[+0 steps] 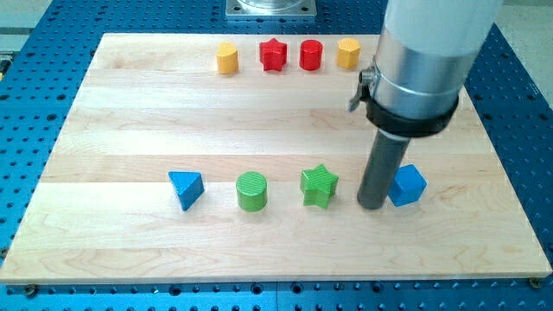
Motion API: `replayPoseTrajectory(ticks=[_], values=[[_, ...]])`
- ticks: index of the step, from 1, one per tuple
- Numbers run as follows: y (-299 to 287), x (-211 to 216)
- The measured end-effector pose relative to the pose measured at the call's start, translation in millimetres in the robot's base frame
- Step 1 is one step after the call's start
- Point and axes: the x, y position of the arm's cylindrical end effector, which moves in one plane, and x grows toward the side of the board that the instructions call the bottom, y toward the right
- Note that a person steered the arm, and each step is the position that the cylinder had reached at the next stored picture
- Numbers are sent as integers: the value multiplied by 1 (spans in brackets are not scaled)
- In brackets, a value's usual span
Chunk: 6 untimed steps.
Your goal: Place a green star in between the red circle and the blue cube
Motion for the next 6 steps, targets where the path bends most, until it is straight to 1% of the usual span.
replayPoseTrajectory(ticks=[1,2,3,4,6], values=[[-26,27],[-94,19],[-101,13],[-65,-14],[-24,-102]])
